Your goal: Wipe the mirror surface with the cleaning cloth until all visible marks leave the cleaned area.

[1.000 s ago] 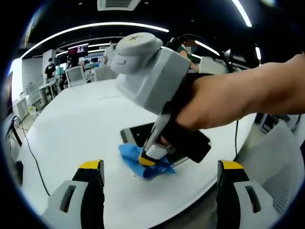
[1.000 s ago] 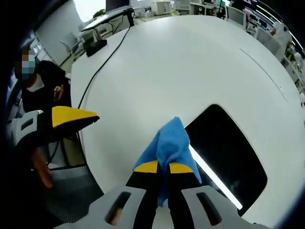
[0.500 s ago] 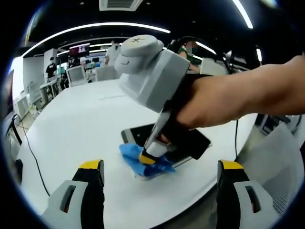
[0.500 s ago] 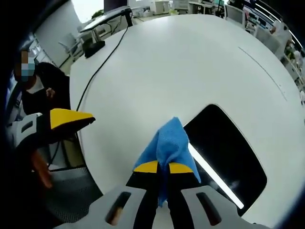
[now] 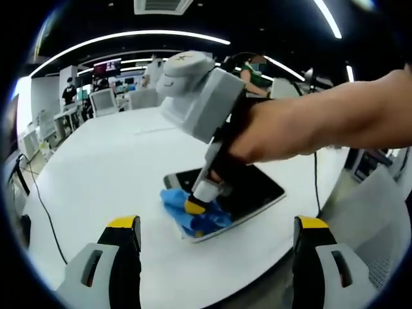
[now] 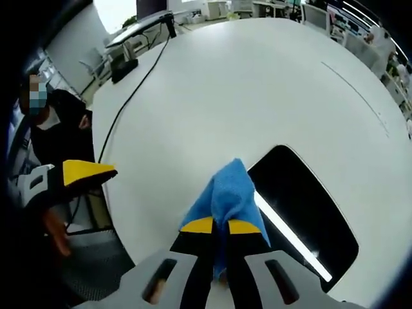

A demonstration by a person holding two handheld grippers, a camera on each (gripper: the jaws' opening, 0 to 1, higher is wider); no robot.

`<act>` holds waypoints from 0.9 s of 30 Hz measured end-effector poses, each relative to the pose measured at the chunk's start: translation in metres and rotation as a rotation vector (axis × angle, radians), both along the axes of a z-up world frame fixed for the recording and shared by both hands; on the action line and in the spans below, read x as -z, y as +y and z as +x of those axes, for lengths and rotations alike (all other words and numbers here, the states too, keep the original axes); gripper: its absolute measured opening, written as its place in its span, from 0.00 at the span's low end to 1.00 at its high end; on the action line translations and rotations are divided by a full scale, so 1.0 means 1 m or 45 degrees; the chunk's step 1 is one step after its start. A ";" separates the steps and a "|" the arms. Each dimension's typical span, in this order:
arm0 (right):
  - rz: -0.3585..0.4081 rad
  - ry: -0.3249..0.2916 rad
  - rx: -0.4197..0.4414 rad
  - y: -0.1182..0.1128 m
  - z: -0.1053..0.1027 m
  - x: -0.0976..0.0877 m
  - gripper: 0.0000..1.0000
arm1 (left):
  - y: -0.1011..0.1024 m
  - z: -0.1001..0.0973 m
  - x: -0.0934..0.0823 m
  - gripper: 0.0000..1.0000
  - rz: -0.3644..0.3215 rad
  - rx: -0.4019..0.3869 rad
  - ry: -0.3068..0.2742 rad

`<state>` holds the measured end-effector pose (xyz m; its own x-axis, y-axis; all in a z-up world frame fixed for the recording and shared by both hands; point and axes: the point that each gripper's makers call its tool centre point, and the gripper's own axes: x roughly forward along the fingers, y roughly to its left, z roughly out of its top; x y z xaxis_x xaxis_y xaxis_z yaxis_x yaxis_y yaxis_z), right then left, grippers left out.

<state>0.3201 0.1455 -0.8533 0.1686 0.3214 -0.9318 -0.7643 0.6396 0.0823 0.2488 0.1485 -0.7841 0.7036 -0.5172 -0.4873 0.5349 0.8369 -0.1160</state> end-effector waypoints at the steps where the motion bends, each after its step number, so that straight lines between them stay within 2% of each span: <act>1: 0.002 0.005 0.005 0.000 0.002 0.000 0.00 | 0.000 0.000 0.000 0.99 0.000 -0.001 0.000; 7: -0.002 -0.008 0.006 -0.002 0.014 -0.001 0.00 | 0.000 0.000 0.000 0.99 0.000 -0.003 0.000; 16: 0.010 -0.029 0.019 -0.002 0.044 0.004 0.00 | 0.001 0.001 0.000 0.99 0.002 -0.001 -0.008; 27: 0.026 -0.011 0.067 0.000 0.071 0.005 0.00 | 0.000 0.000 0.000 0.99 0.005 0.008 -0.009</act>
<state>0.3907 0.1455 -0.8581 0.1940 0.3305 -0.9237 -0.7302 0.6774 0.0890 0.2490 0.1488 -0.7839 0.7038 -0.5193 -0.4847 0.5407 0.8342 -0.1088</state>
